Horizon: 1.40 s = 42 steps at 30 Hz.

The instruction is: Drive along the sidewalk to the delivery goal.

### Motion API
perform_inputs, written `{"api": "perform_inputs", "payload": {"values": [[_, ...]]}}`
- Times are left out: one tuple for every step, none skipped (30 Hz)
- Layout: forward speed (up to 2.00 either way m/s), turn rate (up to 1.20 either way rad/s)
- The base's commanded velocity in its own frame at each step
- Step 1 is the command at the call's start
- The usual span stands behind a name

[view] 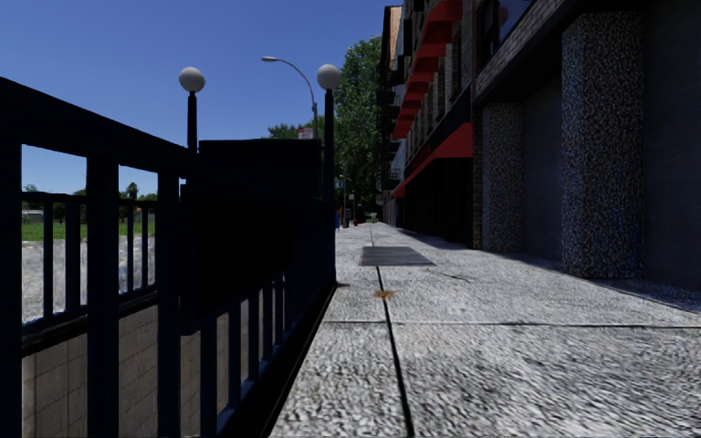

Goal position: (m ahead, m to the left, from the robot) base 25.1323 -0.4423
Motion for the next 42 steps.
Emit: {"api": "perform_inputs", "payload": {"values": [[2.0,-0.29],[2.0,-0.29],[2.0,-0.3],[2.0,-0.3],[2.0,-0.3],[2.0,-0.3],[2.0,-0.3],[2.0,-0.12],[2.0,-0.12],[2.0,-0.05],[2.0,-0.03],[2.0,0.0],[2.0,0.0],[2.0,0.0],[2.0,0.0],[2.0,0.0],[2.0,0.0],[2.0,0.0],[2.0,0.0],[2.0,0.0],[2.0,0.0],[2.0,0.0],[2.0,0.0],[2.0,0.0],[2.0,0.0],[2.0,0.0],[2.0,0.0],[2.0,0.0],[2.0,0.0],[2.0,0.0],[2.0,0.0],[2.0,0.0],[2.0,0.0],[2.0,0.0],[2.0,0.0],[2.0,-0.21],[2.0,-0.33],[2.0,-0.25],[2.0,0.0],[2.0,0.0],[2.0,0.0],[2.0,0.0]]}}
